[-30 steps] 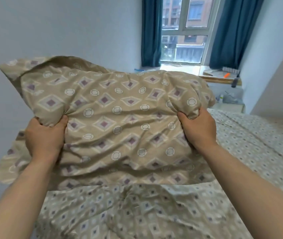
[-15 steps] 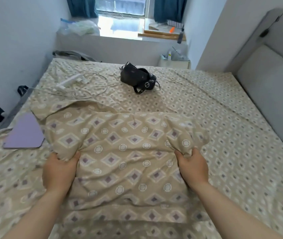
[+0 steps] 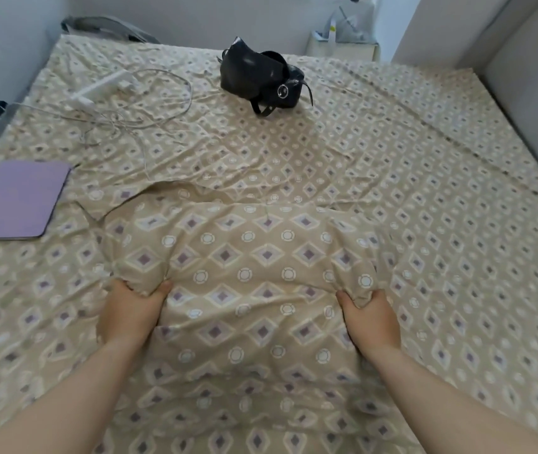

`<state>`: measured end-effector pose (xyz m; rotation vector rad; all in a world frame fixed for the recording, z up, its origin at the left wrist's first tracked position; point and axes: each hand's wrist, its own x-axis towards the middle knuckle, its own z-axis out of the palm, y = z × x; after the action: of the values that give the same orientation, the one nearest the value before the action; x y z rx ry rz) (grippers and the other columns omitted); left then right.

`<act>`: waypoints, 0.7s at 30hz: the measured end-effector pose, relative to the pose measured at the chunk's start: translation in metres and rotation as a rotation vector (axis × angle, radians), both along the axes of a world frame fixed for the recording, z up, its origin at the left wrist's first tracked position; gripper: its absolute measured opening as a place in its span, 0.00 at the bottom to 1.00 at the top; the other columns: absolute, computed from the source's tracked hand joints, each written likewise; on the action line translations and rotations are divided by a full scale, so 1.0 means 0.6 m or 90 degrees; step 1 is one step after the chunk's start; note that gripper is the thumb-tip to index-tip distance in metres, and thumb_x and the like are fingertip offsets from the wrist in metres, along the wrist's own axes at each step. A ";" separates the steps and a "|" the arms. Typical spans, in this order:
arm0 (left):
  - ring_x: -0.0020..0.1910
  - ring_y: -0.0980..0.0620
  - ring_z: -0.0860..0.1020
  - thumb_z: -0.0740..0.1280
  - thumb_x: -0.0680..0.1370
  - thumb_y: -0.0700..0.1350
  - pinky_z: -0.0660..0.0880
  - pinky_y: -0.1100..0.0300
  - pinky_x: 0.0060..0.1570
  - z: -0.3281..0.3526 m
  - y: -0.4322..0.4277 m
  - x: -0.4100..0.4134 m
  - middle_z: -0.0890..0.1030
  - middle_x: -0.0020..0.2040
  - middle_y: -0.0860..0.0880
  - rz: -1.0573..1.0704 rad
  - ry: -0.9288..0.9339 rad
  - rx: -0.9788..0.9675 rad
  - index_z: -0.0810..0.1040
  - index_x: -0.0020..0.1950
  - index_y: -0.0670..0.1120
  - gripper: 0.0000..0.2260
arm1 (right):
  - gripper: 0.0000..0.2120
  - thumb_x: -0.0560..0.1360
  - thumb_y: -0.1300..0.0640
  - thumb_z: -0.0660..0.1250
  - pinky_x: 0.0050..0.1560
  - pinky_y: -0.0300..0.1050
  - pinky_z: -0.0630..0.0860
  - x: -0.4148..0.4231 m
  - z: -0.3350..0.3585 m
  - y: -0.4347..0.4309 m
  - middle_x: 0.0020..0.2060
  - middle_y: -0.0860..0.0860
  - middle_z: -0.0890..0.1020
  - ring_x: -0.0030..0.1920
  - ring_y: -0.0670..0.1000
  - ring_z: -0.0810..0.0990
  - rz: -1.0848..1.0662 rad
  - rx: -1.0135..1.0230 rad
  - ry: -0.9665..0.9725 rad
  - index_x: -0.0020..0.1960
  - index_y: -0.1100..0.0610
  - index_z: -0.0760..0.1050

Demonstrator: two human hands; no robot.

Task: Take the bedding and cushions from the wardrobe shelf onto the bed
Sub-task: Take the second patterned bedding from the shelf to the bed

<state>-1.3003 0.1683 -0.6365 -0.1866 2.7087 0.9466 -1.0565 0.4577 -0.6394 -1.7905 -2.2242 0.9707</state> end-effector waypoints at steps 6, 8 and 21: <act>0.62 0.32 0.70 0.71 0.64 0.67 0.69 0.39 0.58 0.083 0.016 -0.005 0.71 0.64 0.33 0.011 0.008 -0.113 0.67 0.66 0.36 0.43 | 0.43 0.68 0.34 0.66 0.66 0.57 0.65 -0.004 0.082 0.013 0.67 0.61 0.69 0.66 0.62 0.67 0.027 0.032 -0.025 0.71 0.62 0.61; 0.65 0.34 0.68 0.70 0.70 0.61 0.67 0.41 0.61 0.140 0.039 -0.006 0.69 0.68 0.35 -0.067 0.034 -0.042 0.66 0.69 0.38 0.38 | 0.40 0.70 0.37 0.65 0.68 0.56 0.64 -0.017 0.141 0.018 0.69 0.58 0.67 0.69 0.59 0.64 0.073 0.036 0.039 0.73 0.59 0.60; 0.55 0.53 0.76 0.66 0.77 0.53 0.71 0.55 0.51 0.585 0.126 0.076 0.79 0.53 0.56 -0.370 0.104 0.361 0.77 0.55 0.54 0.08 | 0.26 0.74 0.41 0.65 0.66 0.50 0.67 0.035 0.617 -0.045 0.61 0.38 0.68 0.65 0.46 0.68 0.089 0.129 0.335 0.69 0.44 0.66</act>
<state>-1.2550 0.2440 -0.2855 0.7641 2.2711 1.4983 -1.0357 0.4304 -0.2691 -1.1415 -2.0337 1.0465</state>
